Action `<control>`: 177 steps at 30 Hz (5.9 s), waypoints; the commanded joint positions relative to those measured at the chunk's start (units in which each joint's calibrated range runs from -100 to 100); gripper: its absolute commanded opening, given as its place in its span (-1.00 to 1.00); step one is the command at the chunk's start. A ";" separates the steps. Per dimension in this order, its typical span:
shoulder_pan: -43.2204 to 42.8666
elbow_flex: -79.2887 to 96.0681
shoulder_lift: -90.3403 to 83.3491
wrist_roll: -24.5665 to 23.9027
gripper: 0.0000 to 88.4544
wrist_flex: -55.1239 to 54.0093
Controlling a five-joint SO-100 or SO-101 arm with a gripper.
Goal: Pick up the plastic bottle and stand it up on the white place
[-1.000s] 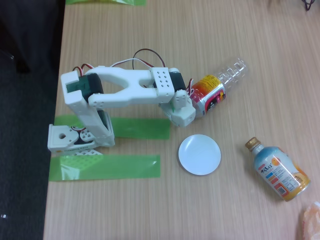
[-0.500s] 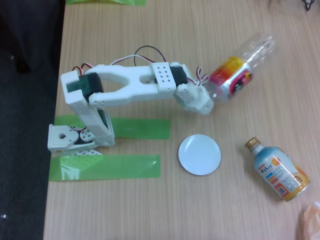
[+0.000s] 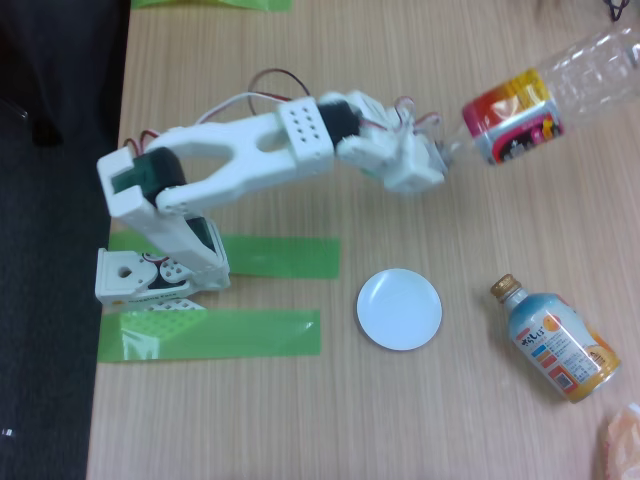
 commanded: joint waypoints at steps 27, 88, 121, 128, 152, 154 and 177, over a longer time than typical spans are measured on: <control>-2.69 -11.54 -27.56 -61.89 -0.71 -0.99; 12.28 -1.22 -33.53 -99.04 -0.71 -8.20; 12.57 14.44 -46.46 -99.10 -0.71 -8.46; 12.57 14.89 -45.87 -99.10 -0.71 -8.46; 12.57 19.51 -38.40 -99.04 -0.72 -17.64; 12.57 18.61 -36.97 -99.04 -0.72 -17.73; 12.65 18.61 -35.63 -98.62 -0.70 -17.04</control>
